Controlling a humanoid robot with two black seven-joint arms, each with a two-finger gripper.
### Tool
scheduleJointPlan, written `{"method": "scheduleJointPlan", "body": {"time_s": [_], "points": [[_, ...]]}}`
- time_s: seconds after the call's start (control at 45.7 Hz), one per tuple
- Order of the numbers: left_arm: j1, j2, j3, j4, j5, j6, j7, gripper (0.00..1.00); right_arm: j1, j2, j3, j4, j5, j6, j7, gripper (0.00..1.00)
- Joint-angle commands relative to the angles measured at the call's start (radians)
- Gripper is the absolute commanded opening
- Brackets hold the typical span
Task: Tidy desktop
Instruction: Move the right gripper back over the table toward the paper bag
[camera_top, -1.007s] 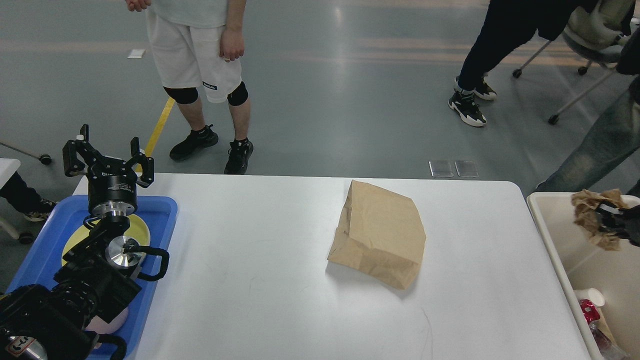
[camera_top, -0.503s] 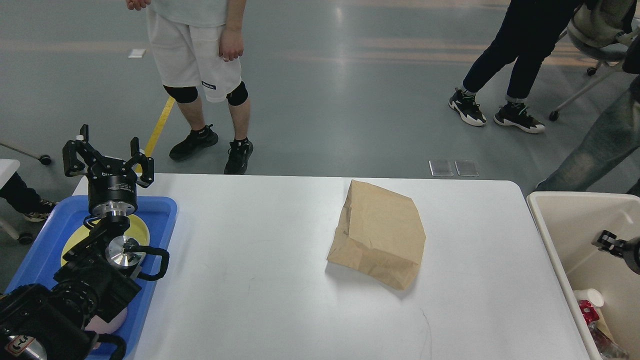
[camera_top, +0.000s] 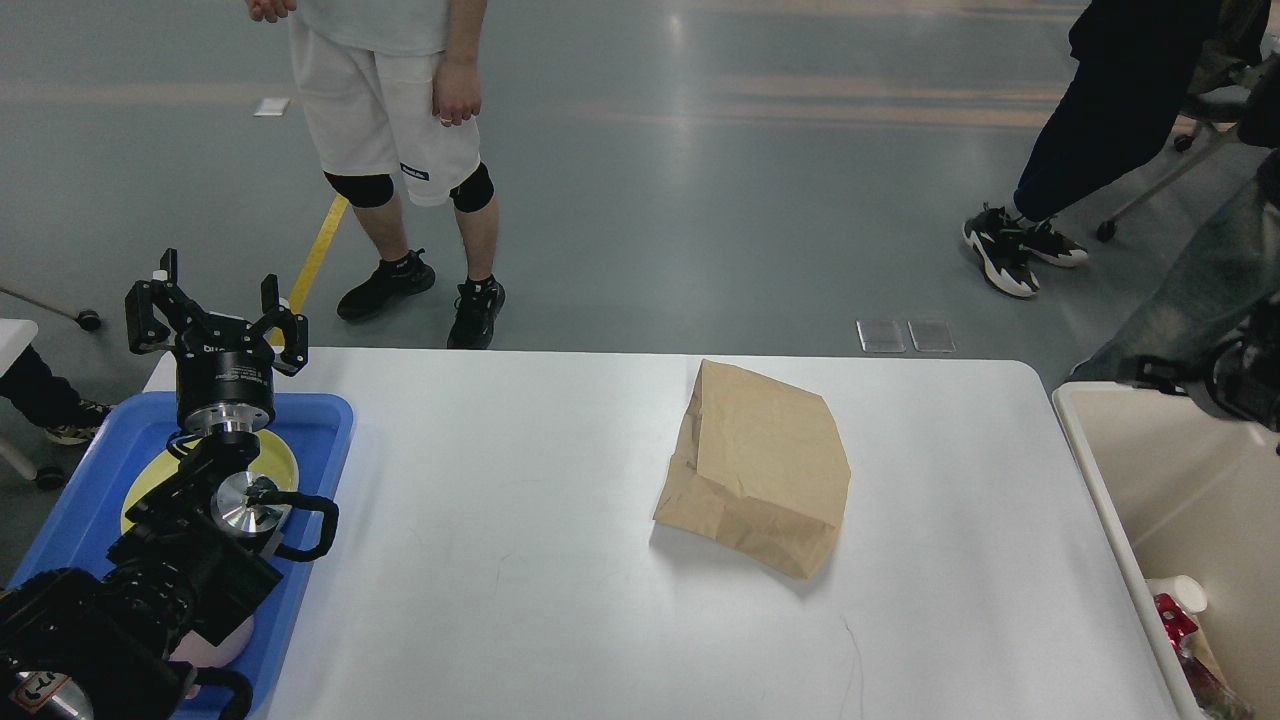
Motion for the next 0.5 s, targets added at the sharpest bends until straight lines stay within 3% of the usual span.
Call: {"method": "scheduleJointPlan", "body": {"time_s": [0.0,0.241,0.481], "points": [[0.0,0.0,0.0,0.0,0.0,0.0,0.0,0.96,0.162,0.087,-0.08,0.112,0.002,0.038,0.002,1.0],[0.0,0.0,0.0,0.0,0.0,0.0,0.0,0.96,0.403,0.294,-0.11,0.314,0.005,0.171,0.005,1.0],[0.0,0.0,0.0,0.0,0.0,0.0,0.0,0.96,0.601,0.392,-0.064,0.448,0.007,0.41,0.011,1.0]]}}
